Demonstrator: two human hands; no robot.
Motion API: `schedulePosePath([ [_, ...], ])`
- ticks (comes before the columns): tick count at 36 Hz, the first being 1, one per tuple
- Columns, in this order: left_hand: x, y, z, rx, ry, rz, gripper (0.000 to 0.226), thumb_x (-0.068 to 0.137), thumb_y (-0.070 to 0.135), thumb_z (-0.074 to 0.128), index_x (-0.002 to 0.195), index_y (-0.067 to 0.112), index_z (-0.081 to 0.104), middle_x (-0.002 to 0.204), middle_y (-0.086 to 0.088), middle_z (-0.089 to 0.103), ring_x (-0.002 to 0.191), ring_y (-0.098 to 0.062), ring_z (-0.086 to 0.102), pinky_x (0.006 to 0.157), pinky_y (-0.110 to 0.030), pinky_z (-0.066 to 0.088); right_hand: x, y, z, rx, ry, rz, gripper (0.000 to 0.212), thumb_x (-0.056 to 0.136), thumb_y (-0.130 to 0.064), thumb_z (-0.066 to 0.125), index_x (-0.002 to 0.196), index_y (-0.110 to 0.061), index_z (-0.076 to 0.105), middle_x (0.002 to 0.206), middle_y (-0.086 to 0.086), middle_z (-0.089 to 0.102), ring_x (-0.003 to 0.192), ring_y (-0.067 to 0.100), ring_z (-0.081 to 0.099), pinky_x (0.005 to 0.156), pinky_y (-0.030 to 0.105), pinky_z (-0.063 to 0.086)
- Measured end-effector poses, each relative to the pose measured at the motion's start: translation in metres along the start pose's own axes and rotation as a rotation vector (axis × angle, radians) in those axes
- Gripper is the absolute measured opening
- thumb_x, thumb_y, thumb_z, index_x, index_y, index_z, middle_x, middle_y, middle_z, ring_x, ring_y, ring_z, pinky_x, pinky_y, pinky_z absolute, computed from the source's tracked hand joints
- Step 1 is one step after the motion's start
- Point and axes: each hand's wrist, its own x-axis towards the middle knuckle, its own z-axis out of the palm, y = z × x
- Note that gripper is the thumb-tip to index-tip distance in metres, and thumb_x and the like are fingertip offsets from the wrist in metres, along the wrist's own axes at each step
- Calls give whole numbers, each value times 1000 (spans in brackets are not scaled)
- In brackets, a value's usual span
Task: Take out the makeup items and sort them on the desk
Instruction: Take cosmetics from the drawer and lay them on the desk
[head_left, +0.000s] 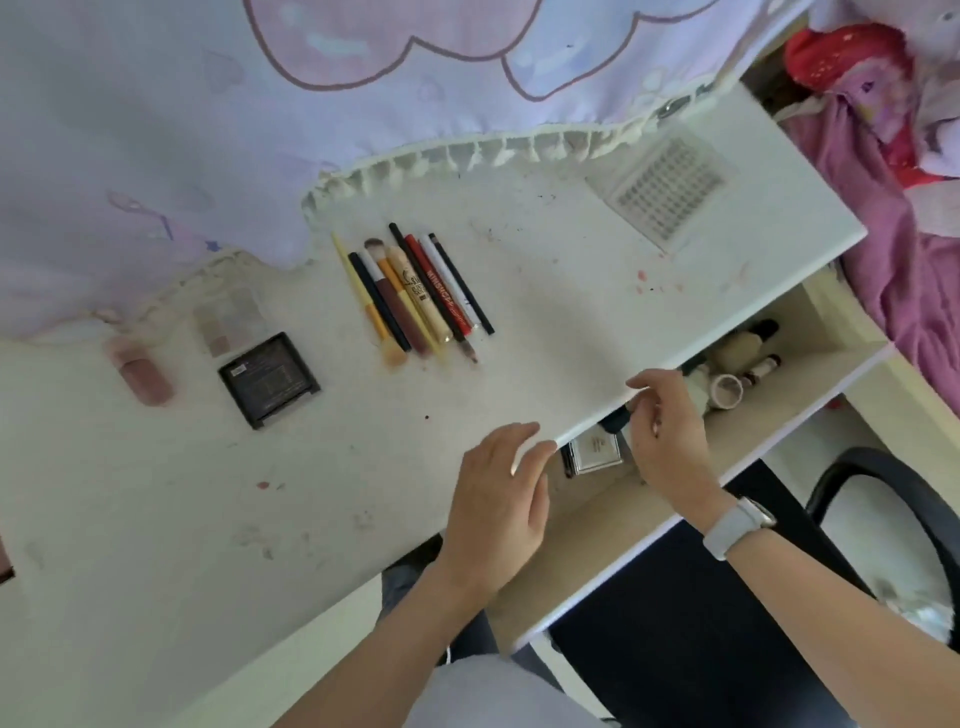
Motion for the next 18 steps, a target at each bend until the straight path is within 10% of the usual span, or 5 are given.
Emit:
schedulePosePath([
  [7,-9,24,75,0,-389,79,34,87,12,47,120,13,57,122,-5,57,112,-22,56,80,-39,53,-21,88,-23,-400,-294,256,30,95,-9,43,121,-6,56,119,11,59,108,28,57,90,36,46],
  [13,17,12,125,260,-634,-24,65,87,10,54,146,9,27,156,-12,19,144,-33,16,108,-50,33,-2,99,0,-779,-534,226,28,89,-8,43,115,-3,53,116,15,57,107,31,55,81,37,44],
  [18,29,-4,146,467,-577,45,75,61,8,76,132,4,51,141,-19,45,125,-43,45,94,-53,44,10,98,26,-813,-485,397,47,94,-14,43,137,1,31,136,20,41,123,33,43,89,40,44],
])
